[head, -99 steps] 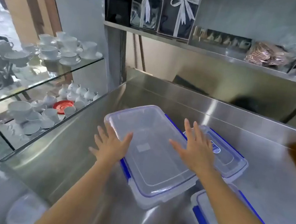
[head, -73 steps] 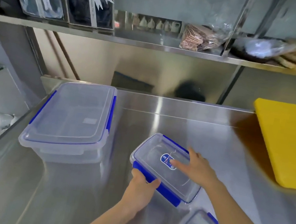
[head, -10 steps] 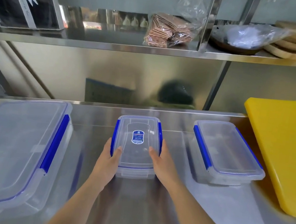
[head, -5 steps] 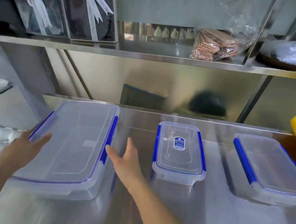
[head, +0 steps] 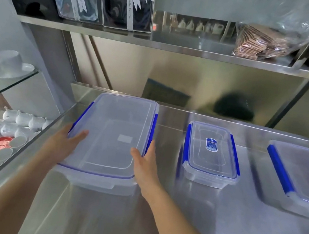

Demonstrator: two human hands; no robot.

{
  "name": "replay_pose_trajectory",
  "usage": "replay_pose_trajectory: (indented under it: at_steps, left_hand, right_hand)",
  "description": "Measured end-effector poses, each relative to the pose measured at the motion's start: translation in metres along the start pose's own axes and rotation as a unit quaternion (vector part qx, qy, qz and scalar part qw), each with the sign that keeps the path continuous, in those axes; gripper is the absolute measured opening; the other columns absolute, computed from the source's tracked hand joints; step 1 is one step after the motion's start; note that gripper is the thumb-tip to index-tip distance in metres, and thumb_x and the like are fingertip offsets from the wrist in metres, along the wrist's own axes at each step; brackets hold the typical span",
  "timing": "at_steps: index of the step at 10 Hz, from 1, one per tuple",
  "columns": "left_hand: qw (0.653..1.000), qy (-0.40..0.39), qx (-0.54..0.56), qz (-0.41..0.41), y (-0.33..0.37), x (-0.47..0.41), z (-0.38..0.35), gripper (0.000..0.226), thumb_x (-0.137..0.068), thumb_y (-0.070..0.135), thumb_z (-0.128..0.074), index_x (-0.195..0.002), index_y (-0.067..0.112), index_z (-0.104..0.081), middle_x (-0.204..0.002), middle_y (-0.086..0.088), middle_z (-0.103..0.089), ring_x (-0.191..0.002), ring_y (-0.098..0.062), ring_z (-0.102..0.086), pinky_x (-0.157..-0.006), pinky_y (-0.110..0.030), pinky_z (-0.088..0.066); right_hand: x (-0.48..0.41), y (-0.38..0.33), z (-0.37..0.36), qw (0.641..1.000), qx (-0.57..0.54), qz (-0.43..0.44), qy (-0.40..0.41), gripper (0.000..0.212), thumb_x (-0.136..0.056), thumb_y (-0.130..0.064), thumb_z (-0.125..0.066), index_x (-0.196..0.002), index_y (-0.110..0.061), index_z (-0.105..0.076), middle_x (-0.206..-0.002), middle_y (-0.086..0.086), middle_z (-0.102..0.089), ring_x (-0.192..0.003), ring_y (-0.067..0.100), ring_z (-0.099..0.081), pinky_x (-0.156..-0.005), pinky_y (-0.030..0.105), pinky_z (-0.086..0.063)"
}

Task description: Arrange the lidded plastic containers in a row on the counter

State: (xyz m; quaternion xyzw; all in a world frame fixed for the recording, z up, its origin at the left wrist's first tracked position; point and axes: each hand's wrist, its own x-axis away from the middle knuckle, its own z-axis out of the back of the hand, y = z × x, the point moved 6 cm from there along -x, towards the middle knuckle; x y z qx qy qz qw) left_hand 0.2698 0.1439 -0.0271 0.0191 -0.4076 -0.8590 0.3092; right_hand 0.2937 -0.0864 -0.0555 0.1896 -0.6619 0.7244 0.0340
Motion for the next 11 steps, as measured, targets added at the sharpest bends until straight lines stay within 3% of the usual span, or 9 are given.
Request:
replay_pose_trajectory:
  at_steps: [1, 2, 6, 8, 9, 10, 11]
  left_hand:
    - [1.0, -0.009, 0.003, -0.013, 0.01, 0.001, -0.013, 0.053, -0.081, 0.057, -0.056, -0.127, 0.031, -0.048, -0.119, -0.006, -0.058, -0.099, -0.037, -0.063, -0.09, -0.054, -0.05]
    - [1.0, -0.01, -0.001, -0.027, 0.018, -0.002, -0.016, 0.054, -0.08, 0.06, -0.054, -0.127, 0.033, -0.049, -0.119, -0.004, -0.058, -0.099, -0.036, -0.063, -0.09, -0.054, -0.051]
    - [1.0, 0.004, 0.008, -0.022, 0.009, -0.018, 0.0, 0.066, -0.069, 0.071, -0.052, -0.123, 0.032, -0.049, -0.116, -0.003, -0.059, -0.09, -0.035, -0.064, -0.087, -0.054, -0.052]
    - [1.0, 0.006, 0.011, -0.025, 0.008, -0.02, -0.004, 0.057, -0.078, 0.064, -0.052, -0.123, 0.028, -0.049, -0.112, -0.006, -0.059, -0.084, -0.035, -0.065, -0.085, -0.054, -0.052]
    - [0.999, 0.006, -0.016, -0.036, 0.011, -0.022, -0.004, 0.058, -0.08, 0.062, -0.05, -0.123, 0.023, -0.051, -0.114, -0.01, -0.061, -0.094, -0.038, -0.063, -0.09, -0.053, -0.049]
    - [0.995, 0.01, -0.095, -0.032, 0.015, -0.018, 0.0, 0.068, -0.085, 0.059, -0.046, -0.138, 0.015, -0.041, -0.135, -0.016, -0.053, -0.12, -0.039, -0.05, -0.103, -0.05, -0.038]
    - [0.982, 0.044, -0.168, -0.068, 0.035, -0.012, 0.006, 0.075, -0.084, 0.062, -0.042, -0.145, 0.019, -0.03, -0.146, -0.017, -0.042, -0.129, -0.04, -0.041, -0.105, -0.051, -0.035]
  right_hand:
    - [0.005, 0.001, 0.018, 1.0, -0.016, -0.001, 0.016, 0.072, -0.094, -0.036, -0.048, -0.15, -0.032, -0.001, -0.158, -0.005, -0.019, -0.142, 0.02, -0.028, -0.111, 0.038, -0.034]
    - [0.003, -0.003, 0.026, 1.0, -0.009, 0.014, 0.022, 0.071, -0.096, -0.035, -0.045, -0.15, -0.03, 0.0, -0.159, -0.006, -0.017, -0.143, 0.02, -0.025, -0.109, 0.034, -0.031]
    - [-0.01, -0.015, 0.007, 0.998, 0.051, 0.009, 0.022, 0.069, -0.097, -0.036, -0.04, -0.15, -0.025, 0.003, -0.158, 0.0, -0.017, -0.142, 0.023, -0.027, -0.107, 0.037, -0.037]
    - [-0.012, -0.015, 0.01, 0.997, 0.072, 0.007, 0.012, 0.07, -0.097, -0.036, -0.04, -0.151, -0.024, 0.004, -0.157, 0.002, -0.017, -0.137, 0.024, -0.034, -0.1, 0.034, -0.041]
    - [-0.012, -0.018, 0.01, 0.996, 0.086, 0.006, 0.0, 0.07, -0.097, -0.035, -0.039, -0.151, -0.023, 0.005, -0.157, 0.004, -0.017, -0.137, 0.025, -0.034, -0.1, 0.034, -0.04]
    - [-0.006, -0.02, 0.012, 0.991, 0.131, -0.017, -0.013, 0.074, -0.095, -0.044, -0.04, -0.151, -0.022, 0.004, -0.158, 0.005, -0.016, -0.14, 0.027, -0.03, -0.106, 0.04, -0.037]
    - [0.001, -0.035, 0.027, 0.982, 0.19, -0.008, -0.022, 0.075, -0.091, -0.056, -0.041, -0.15, -0.021, -0.01, -0.156, 0.004, -0.025, -0.139, 0.028, -0.034, -0.109, 0.046, -0.037]
